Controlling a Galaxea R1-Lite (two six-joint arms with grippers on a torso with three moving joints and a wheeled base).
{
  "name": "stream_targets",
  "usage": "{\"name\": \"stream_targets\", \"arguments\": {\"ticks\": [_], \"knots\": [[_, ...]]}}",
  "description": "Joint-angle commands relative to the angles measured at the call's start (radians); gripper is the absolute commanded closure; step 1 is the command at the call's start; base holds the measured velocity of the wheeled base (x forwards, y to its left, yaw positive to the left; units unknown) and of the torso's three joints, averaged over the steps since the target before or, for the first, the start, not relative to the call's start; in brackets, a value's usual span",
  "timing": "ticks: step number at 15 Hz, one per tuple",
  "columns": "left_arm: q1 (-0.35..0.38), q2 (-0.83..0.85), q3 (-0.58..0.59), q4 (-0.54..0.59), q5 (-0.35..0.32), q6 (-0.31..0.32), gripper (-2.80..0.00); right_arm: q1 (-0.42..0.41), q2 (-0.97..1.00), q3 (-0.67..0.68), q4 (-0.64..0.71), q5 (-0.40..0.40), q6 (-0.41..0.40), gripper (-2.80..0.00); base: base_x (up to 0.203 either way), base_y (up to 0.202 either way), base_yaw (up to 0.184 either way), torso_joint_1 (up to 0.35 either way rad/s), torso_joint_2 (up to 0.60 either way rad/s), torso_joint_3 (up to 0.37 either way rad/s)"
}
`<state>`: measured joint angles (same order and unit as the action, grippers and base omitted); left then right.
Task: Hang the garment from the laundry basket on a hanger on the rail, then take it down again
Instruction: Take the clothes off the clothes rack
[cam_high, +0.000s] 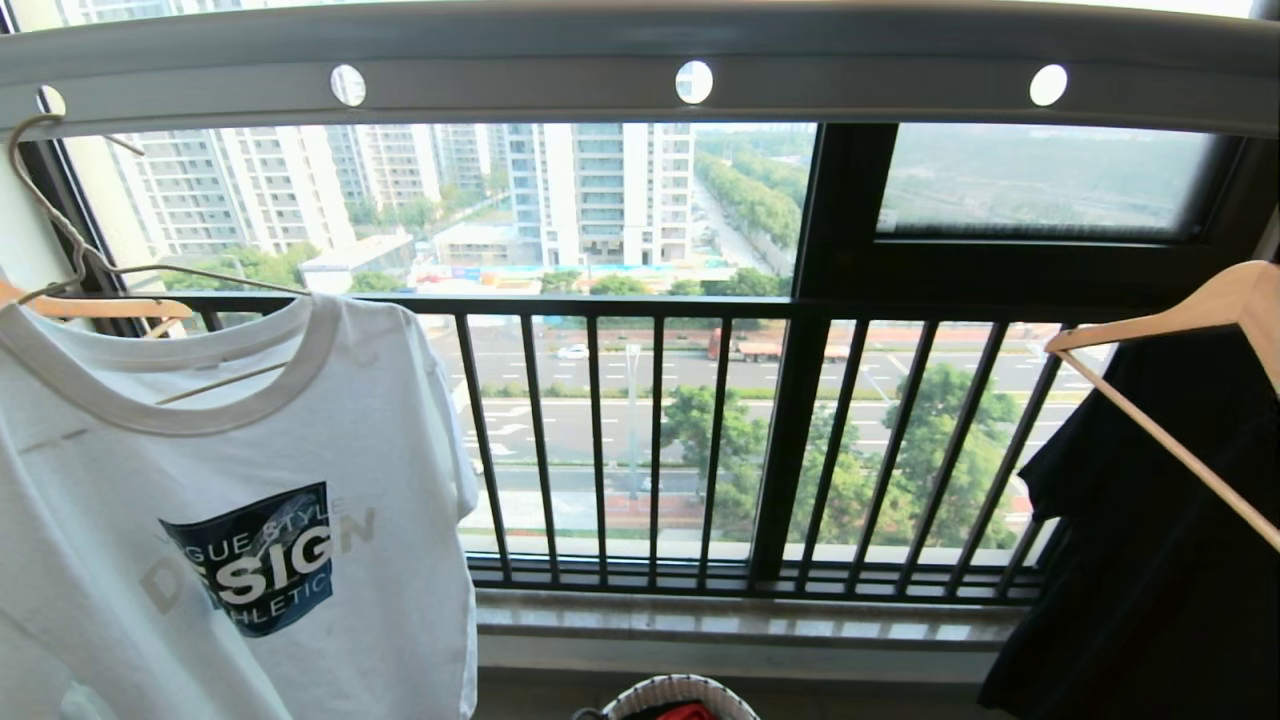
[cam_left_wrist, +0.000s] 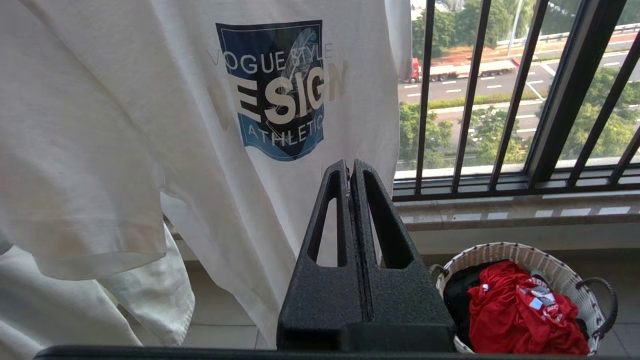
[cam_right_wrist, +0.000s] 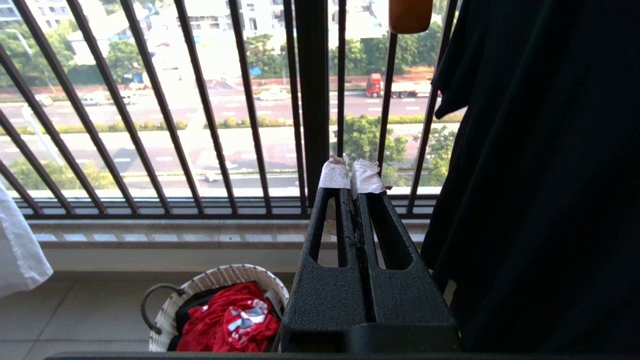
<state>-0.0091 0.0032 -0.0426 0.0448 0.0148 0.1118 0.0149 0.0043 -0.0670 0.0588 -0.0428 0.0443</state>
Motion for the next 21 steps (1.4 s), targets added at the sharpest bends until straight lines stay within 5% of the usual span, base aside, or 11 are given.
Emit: {"name": "stream_targets", "arguments": {"ticks": [1,3,7,12,21], "knots": [[0.0,-0.002,0.012,0.002,-0.013,0.03,0.0,0.0,-0.004,0.064,-0.079,0.023,-0.069,0.0,0.0,0.0,0.0,0.0,0.0,0.0],[0.0,-0.002,0.029,0.0,-0.052,0.086,0.0,0.0,-0.004,0.067,-0.054,0.034,-0.112,0.0,0.0,0.0,0.0,0.0,0.0,0.0],[0.0,-0.002,0.027,0.001,-0.053,0.08,0.0,0.0,-0.004,0.067,-0.053,0.06,-0.121,0.0,0.0,0.0,0.0,0.0,0.0,0.0],[0.0,-0.002,0.029,0.001,-0.049,-0.044,0.0,0.0,-0.003,0.065,-0.057,0.059,-0.074,0.0,0.0,0.0,0.0,0.0,0.0,0.0],[0.0,-0.002,0.029,0.001,-0.047,-0.046,0.0,0.0,-0.004,0.067,-0.059,0.058,-0.069,0.0,0.0,0.0,0.0,0.0,0.0,0.0]]}}
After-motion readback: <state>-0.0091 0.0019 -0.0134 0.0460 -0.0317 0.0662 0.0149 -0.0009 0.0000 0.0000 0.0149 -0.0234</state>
